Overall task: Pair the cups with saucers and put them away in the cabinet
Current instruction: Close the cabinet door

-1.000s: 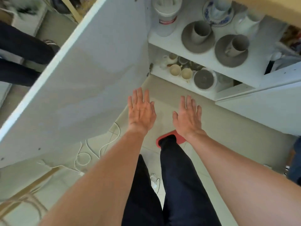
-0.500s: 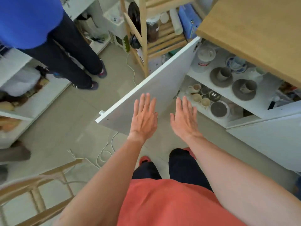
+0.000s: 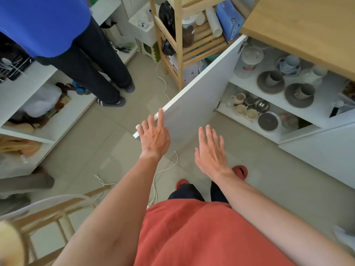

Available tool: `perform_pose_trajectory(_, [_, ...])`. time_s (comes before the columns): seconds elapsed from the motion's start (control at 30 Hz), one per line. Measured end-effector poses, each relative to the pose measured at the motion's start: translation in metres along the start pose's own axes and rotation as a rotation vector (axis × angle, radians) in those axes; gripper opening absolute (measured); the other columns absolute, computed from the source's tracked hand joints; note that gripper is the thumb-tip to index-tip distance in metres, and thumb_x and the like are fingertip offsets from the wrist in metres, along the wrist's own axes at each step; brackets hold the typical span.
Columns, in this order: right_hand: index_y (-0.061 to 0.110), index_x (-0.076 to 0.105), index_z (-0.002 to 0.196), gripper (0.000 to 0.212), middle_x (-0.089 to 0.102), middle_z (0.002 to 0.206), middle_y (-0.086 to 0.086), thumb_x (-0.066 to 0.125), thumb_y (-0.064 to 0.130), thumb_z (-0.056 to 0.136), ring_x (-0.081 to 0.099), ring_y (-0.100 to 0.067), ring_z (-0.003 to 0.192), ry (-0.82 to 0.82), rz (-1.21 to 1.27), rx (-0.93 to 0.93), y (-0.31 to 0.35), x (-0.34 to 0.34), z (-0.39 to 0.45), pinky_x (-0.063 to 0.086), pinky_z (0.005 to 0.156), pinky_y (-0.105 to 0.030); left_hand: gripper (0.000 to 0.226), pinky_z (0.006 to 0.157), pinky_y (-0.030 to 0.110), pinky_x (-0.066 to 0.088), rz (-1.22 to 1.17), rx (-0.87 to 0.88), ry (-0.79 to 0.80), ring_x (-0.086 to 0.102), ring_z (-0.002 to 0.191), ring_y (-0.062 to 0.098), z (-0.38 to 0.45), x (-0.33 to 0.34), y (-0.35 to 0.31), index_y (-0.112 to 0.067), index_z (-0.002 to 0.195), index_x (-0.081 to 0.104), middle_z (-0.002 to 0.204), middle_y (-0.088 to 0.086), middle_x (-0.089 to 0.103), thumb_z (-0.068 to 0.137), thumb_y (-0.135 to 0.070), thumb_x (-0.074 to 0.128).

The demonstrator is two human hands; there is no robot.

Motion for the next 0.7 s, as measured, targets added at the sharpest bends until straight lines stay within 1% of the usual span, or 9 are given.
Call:
perform_pose_trajectory(0.07, [0.009,0.007,0.159,0.070,0.004,0.167,-0.019,0.042,0.028,0.102,0.007,-0.033,0.154,0.007,0.012,0.041,-0.012,0.004,-0.011,0.009,0.124,-0.051,0.062,0.095,0.048,0.037,-0.001,0.024,-0.033,0.047,0.099,0.036,-0.003,0.001,-0.001,-0.029,0.154,0.019,0.127,0.013,0.046,0.098,-0.035,0.044])
perform_pose_trajectory(0.17, [0.010,0.006,0.159,0.069,0.003,0.167,-0.018,0.038,0.033,0.103,0.009,-0.032,0.154,0.011,0.024,0.129,-0.036,0.010,-0.028,0.011,0.124,-0.050,0.056,0.081,0.045,0.043,0.018,0.089,-0.074,0.049,0.087,0.034,-0.013,-0.001,-0.008,-0.033,0.152,0.024,0.110,0.013,0.054,0.099,-0.041,0.041])
perform_pose_trajectory(0.37, [0.006,0.013,0.158,0.069,0.010,0.165,-0.022,0.041,0.034,0.102,0.019,-0.037,0.151,0.015,0.063,0.302,-0.084,0.021,-0.074,0.020,0.121,-0.052,0.055,0.072,0.045,0.053,-0.152,0.218,0.033,0.061,0.082,0.034,-0.043,0.000,-0.049,-0.035,0.152,0.023,0.095,0.011,0.061,0.100,-0.039,0.042])
perform_pose_trajectory(0.47, [0.006,0.015,0.158,0.068,0.012,0.165,-0.022,0.041,0.035,0.102,0.019,-0.037,0.150,0.019,0.077,0.374,-0.106,0.022,-0.094,0.020,0.121,-0.052,0.051,0.068,0.044,0.054,-0.248,0.293,0.086,0.061,0.080,0.031,-0.060,0.006,-0.076,-0.033,0.149,0.034,0.092,0.009,0.063,0.099,-0.036,0.044])
perform_pose_trajectory(0.5, [0.007,0.015,0.158,0.068,0.012,0.165,-0.022,0.040,0.035,0.102,0.018,-0.036,0.151,0.024,0.089,0.402,-0.113,0.021,-0.099,0.019,0.121,-0.052,0.048,0.069,0.045,0.054,-0.249,0.363,0.062,0.061,0.081,0.032,-0.062,0.008,-0.086,-0.029,0.145,0.042,0.094,0.008,0.065,0.098,-0.034,0.044])
perform_pose_trajectory(0.53, [0.007,0.015,0.158,0.068,0.012,0.165,-0.021,0.040,0.036,0.102,0.018,-0.036,0.151,0.033,0.099,0.427,-0.121,0.020,-0.105,0.018,0.121,-0.051,0.044,0.073,0.046,0.054,-0.228,0.454,0.005,0.063,0.088,0.032,-0.063,0.010,-0.096,-0.023,0.140,0.050,0.102,0.008,0.067,0.097,-0.032,0.045])
perform_pose_trajectory(0.6, [0.007,0.015,0.158,0.068,0.012,0.165,-0.022,0.039,0.036,0.102,0.017,-0.036,0.151,0.027,0.112,0.459,-0.136,0.016,-0.116,0.018,0.122,-0.052,0.037,0.092,0.048,0.049,-0.160,0.638,-0.146,0.060,0.113,0.034,-0.064,0.015,-0.117,-0.015,0.127,0.063,0.129,0.012,0.062,0.097,-0.029,0.049])
perform_pose_trajectory(0.63, [0.006,0.016,0.158,0.068,0.012,0.165,-0.022,0.039,0.036,0.102,0.017,-0.037,0.151,0.019,0.114,0.473,-0.144,0.013,-0.120,0.018,0.121,-0.053,0.034,0.101,0.049,0.045,-0.155,0.724,-0.195,0.055,0.124,0.036,-0.064,0.017,-0.130,-0.012,0.123,0.067,0.138,0.014,0.057,0.097,-0.027,0.050])
perform_pose_trajectory(0.7, [0.006,0.016,0.158,0.067,0.012,0.164,-0.023,0.037,0.038,0.103,0.017,-0.037,0.151,0.009,0.134,0.507,-0.163,0.006,-0.125,0.017,0.122,-0.053,0.036,0.111,0.054,0.036,-0.165,0.841,-0.202,0.046,0.136,0.037,-0.067,0.020,-0.155,-0.009,0.122,0.067,0.146,0.015,0.050,0.098,-0.027,0.048])
Point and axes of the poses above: each hand's wrist, its own z-axis towards the middle knuckle, its own x-axis out of the palm, y = z × x, the point moved 3 cm from there along z, towards the middle knuckle
